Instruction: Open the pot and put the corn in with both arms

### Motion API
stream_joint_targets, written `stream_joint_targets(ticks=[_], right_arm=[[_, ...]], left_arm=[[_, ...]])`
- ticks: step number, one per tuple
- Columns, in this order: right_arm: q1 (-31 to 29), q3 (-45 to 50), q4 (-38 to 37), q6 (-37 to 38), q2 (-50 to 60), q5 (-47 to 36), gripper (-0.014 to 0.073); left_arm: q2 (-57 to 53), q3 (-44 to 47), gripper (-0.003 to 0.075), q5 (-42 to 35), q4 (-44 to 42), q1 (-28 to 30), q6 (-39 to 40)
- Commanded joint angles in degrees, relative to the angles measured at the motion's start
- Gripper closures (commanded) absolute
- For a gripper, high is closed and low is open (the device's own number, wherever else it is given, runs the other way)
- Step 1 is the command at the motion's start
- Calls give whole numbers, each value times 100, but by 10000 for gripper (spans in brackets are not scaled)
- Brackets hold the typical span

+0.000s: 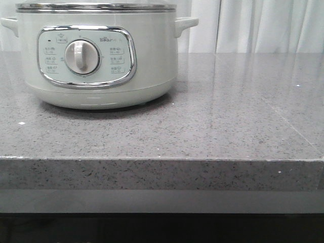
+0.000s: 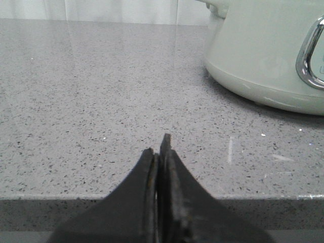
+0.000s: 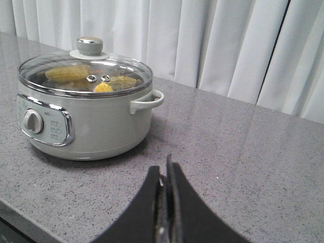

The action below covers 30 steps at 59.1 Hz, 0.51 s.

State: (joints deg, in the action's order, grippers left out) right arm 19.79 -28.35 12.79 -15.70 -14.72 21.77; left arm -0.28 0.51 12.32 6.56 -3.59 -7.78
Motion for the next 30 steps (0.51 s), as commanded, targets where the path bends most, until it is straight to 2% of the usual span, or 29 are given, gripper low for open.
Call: stream_joint_targets(ticks=[1,12,20,30], right_arm=[[-19,-156,-5,-29,-54,-460,662],[-166,173,-527,214,67,-759,662],[-831,989,-810,869,470,-1404,662],[-1563,2083,-810,985,1045,-1812,662]], left_arm=[[-144,-15,738,-469,18,7,49],[-144,-15,738,-465,18,7,49],[-144,-15,738,-465,18,7,49],[-144,-15,738,-465,18,7,49]])
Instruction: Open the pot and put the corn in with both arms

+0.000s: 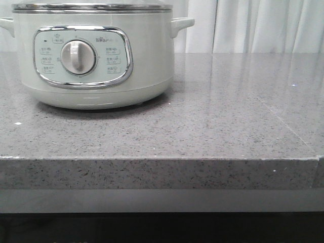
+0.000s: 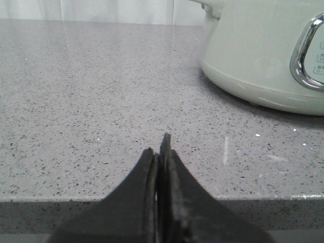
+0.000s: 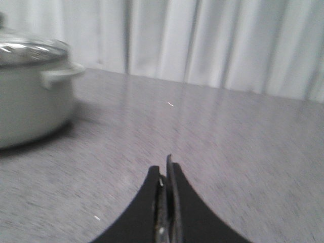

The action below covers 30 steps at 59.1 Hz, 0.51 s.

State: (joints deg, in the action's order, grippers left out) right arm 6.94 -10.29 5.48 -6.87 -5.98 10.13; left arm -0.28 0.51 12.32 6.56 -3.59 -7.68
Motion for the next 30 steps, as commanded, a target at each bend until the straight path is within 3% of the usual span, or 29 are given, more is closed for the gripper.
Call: stream_joint_targets(ticks=[1,12,30], right_arm=[[-355,392,-79,133,221,-648,662],[-784,965,-79,444,732,-636,662],[-838,1177,-79,454,782,-423,662]], left_arm=[[-144,-15,738,-465,18,7,39],[-144,-15,738,-465,18,7,39],[-144,-15,738,-465,18,7,39]])
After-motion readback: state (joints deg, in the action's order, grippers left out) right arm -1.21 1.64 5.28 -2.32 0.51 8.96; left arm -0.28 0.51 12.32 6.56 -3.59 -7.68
